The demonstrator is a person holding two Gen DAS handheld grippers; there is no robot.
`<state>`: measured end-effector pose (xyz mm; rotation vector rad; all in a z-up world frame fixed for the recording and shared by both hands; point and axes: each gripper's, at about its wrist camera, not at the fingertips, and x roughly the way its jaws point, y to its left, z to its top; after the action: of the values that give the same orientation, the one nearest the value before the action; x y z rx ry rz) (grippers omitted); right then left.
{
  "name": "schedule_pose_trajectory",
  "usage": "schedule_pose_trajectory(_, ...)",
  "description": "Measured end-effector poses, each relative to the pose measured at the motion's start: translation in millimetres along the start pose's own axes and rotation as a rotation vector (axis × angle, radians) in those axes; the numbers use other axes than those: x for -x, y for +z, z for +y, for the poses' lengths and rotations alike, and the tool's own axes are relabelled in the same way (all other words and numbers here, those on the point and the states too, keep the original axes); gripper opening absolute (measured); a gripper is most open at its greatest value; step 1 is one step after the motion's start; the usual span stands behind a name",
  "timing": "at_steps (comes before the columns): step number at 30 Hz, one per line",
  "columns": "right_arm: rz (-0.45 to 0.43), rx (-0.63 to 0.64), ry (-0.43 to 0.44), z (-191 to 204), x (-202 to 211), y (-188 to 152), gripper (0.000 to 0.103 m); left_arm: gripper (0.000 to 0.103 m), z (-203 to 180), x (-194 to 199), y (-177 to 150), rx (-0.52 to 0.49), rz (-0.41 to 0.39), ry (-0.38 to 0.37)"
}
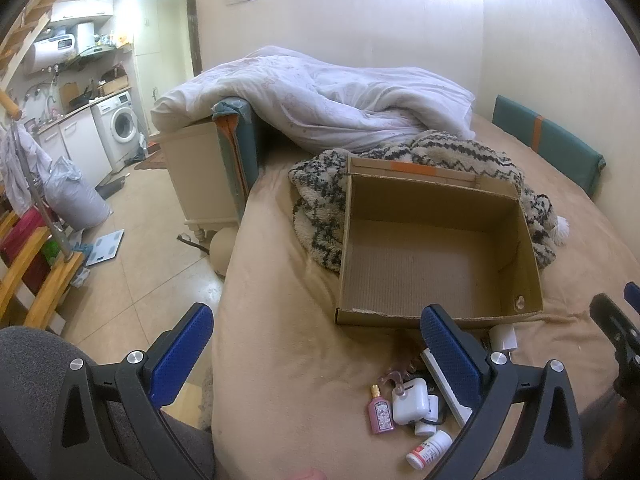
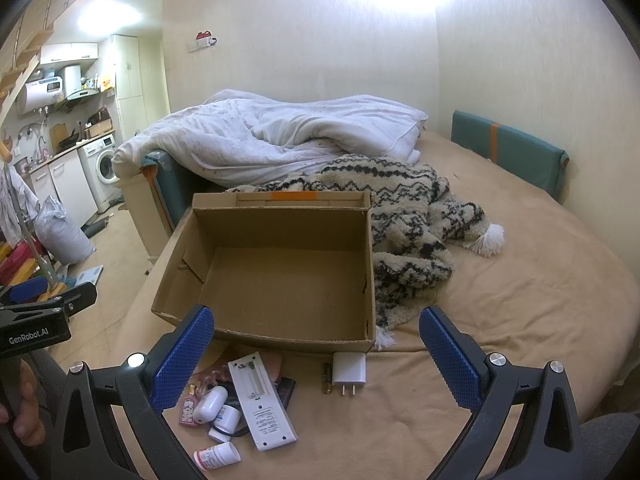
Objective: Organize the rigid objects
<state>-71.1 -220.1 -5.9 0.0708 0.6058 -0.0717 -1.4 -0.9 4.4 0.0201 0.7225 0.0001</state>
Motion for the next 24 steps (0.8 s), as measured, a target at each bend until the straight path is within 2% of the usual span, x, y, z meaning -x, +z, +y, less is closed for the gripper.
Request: schedule_pose_trajectory(24, -0.002, 0.012, -0.009, 1.3, -2.3, -1.6, 0.103, 0.103, 1.1, -1.3, -4.4, 0.011, 0.002, -0.010)
